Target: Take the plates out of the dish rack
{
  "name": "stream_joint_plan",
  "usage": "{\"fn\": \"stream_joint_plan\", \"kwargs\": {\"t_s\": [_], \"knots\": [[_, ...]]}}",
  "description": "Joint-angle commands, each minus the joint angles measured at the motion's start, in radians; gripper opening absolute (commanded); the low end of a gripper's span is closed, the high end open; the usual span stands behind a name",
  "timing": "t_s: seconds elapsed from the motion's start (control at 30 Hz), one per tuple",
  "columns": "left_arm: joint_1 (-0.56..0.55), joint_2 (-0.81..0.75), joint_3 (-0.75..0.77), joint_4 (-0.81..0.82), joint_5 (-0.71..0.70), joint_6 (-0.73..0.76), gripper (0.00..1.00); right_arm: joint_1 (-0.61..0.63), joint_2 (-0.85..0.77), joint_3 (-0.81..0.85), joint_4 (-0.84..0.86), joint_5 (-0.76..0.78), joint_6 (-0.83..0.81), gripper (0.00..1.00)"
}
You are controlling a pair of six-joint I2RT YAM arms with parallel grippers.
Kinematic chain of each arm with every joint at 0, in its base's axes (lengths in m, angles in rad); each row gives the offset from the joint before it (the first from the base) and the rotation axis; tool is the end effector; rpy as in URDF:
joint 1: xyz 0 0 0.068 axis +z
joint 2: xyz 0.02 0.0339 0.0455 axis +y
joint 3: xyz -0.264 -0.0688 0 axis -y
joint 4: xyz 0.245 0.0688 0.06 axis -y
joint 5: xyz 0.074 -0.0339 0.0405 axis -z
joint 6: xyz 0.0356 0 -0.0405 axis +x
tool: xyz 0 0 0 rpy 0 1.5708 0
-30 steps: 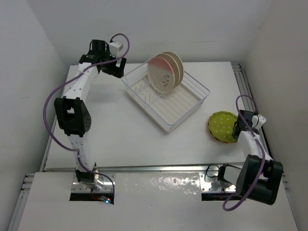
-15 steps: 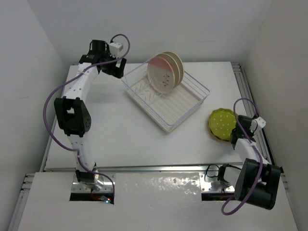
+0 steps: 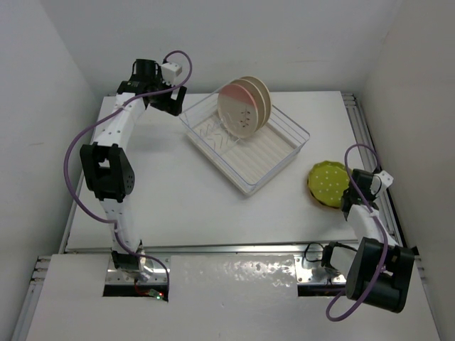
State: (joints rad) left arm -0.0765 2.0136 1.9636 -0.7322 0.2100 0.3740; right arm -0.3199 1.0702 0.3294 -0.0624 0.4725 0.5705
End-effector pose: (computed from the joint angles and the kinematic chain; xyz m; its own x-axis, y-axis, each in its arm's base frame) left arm 0.4561 -0.0424 0.3230 -0.5730 0.4023 -0.7140 0.4636 0.8776 0.1224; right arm 0.1733 -0.0745 0.1480 -0.2617 0.5933 -0.7613 0.8571 0.5055 0.0994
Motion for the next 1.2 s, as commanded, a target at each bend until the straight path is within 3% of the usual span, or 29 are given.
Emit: {"fn": "stream_joint_plan", "kwargs": {"t_s": [0.0,0.57,0.63,0.67,0.7,0.93,1.1,1.17], "knots": [[0.011,-0.056,0.003,0.031,0.005,0.011,0.95,-0.002,-0.01,0.048,0.041,0.018,-0.038,0.0],[0.011,-0.061,0.001,0.028,-0.001,0.013,0.95,-0.001,0.036,0.033,0.131,0.023,-0.13,0.01],[0.011,-0.061,0.001,0.027,0.0,0.014,0.95,-0.002,0.027,0.04,0.124,0.011,-0.146,0.17],[0.011,-0.059,0.001,0.027,-0.001,0.013,0.95,-0.002,0.022,0.045,0.121,-0.004,-0.164,0.33],[0.011,-0.059,0.001,0.027,-0.001,0.013,0.95,-0.001,0.02,0.052,0.118,-0.012,-0.175,0.39],[0.011,-0.058,0.017,0.02,0.0,0.014,0.95,-0.001,-0.012,0.163,0.061,-0.113,-0.283,0.66],[0.011,-0.061,0.034,0.019,-0.006,0.016,0.95,0.001,0.008,0.384,-0.092,-0.328,-0.348,0.68],[0.011,-0.065,0.037,0.019,-0.008,0.014,0.95,-0.001,0.023,0.446,-0.12,-0.446,-0.354,0.53]]}}
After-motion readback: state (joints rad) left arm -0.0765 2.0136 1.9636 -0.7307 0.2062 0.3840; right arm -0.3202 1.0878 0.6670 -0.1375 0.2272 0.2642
